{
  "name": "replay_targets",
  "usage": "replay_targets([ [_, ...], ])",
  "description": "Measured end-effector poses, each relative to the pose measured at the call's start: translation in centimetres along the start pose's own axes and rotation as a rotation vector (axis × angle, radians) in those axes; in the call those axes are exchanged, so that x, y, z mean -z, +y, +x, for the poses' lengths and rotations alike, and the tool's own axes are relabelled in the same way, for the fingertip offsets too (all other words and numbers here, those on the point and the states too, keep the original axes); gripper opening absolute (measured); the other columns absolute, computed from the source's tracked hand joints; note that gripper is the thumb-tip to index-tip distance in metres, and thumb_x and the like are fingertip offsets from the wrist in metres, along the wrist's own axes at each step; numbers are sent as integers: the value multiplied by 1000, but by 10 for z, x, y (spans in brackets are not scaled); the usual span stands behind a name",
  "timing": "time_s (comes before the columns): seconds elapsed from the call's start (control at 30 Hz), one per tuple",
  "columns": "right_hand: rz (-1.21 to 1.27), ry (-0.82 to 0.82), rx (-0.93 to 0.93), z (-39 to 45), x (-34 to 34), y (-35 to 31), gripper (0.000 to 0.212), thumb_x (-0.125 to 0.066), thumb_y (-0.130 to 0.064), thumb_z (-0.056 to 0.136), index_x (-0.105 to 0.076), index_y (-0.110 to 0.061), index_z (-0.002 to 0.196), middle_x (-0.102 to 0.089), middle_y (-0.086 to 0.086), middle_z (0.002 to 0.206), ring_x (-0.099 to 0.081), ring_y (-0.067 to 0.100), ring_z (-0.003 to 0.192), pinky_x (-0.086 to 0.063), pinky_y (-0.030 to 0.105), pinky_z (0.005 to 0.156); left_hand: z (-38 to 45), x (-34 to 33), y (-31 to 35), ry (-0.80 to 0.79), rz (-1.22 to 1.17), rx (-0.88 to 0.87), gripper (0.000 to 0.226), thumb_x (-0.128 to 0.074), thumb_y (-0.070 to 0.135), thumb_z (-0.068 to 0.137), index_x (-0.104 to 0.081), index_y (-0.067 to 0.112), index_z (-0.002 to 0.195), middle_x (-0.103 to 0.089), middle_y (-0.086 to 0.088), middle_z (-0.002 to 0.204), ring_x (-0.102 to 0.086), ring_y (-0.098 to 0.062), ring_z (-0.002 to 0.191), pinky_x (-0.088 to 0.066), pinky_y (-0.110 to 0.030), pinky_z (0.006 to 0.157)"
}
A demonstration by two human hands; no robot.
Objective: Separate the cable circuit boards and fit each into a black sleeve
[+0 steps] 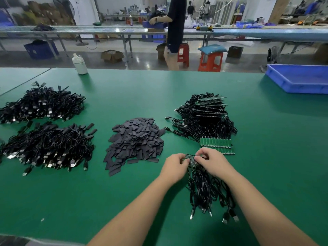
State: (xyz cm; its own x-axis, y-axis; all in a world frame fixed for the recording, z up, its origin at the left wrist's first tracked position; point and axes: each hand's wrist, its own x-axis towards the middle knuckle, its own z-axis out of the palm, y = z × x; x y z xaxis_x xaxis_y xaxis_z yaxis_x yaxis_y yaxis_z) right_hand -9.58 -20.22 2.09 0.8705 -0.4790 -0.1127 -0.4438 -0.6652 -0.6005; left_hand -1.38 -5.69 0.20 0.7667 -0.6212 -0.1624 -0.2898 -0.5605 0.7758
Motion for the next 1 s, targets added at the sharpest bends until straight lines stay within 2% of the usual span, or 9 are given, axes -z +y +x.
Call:
replay_targets([
  [0.07,-16,14,4,-1,0,-1,11,-60,-46,92,-66,-37,88,-67,-17,91,-63,8,82,-53,31,76,1,-6,2,34,43,8,21,-53,34,98,-65,19,89,-63,3,73,-54,-15,64,-46,-28,64],
  [0.17,-77,48,-3,-2,-5,-2,19,-58,-51,91,-70,-37,87,-68,-18,85,-62,6,81,-55,33,74,-2,-9,7,77,83,6,24,-53,33,97,-61,22,77,-59,5,64,-51,-14,58,-38,-26,53],
  [0.4,-105,222,23,1,-13,-6,22,-60,-44,92,-73,-28,85,-66,-14,80,-59,9,75,-40,28,60,-4,-11,15,197,102,-18,40,-56,31,95,-48,24,56,-46,6,48,-41,-15,48,-31,-28,49],
  [0.6,-106,257,84,10,6,13,23,-57,-39,97,-69,-21,92,-64,-6,89,-53,12,90,-42,29,76,-5,12,7,268,-187,-9,28,-58,29,96,-64,19,71,-67,3,61,-61,-11,50,-41,-24,51],
  [0.67,-72,284,71,15,19,26,22,-56,-38,98,-68,-21,91,-64,-7,88,-54,14,94,-44,32,78,-5,29,0,230,-335,31,22,-61,31,94,-69,19,77,-71,4,66,-71,-28,68,-45,-29,58],
  [0.77,-51,275,9,25,33,42,18,-56,-36,98,-66,-21,97,-64,-6,92,-58,22,99,-50,37,81,-4,49,-7,193,-285,-25,32,-64,40,89,-60,14,71,-58,7,58,-64,-29,62,-46,-35,61],
  [0.87,-144,172,-57,30,32,41,34,-57,-34,98,-58,-19,128,-61,4,124,-50,26,123,-46,44,102,-9,58,-3,90,-285,-103,36,-65,44,86,-55,16,65,-52,0,59,-39,-15,54,-36,-30,58],
  [0.93,-188,189,-2,31,25,30,43,-53,-34,100,-50,-18,140,-52,5,140,-41,25,135,-36,44,112,-13,61,4,29,-293,-153,26,-65,40,86,-61,21,69,-63,-7,70,-44,-13,60,-42,-32,59],
  [1.0,19,179,71,23,16,5,38,-44,-34,104,-54,-18,136,-58,0,136,-48,20,132,-40,35,107,-13,61,11,29,-317,-190,11,-65,29,87,-70,30,77,-63,4,69,-48,-10,62,-47,-30,62],
])
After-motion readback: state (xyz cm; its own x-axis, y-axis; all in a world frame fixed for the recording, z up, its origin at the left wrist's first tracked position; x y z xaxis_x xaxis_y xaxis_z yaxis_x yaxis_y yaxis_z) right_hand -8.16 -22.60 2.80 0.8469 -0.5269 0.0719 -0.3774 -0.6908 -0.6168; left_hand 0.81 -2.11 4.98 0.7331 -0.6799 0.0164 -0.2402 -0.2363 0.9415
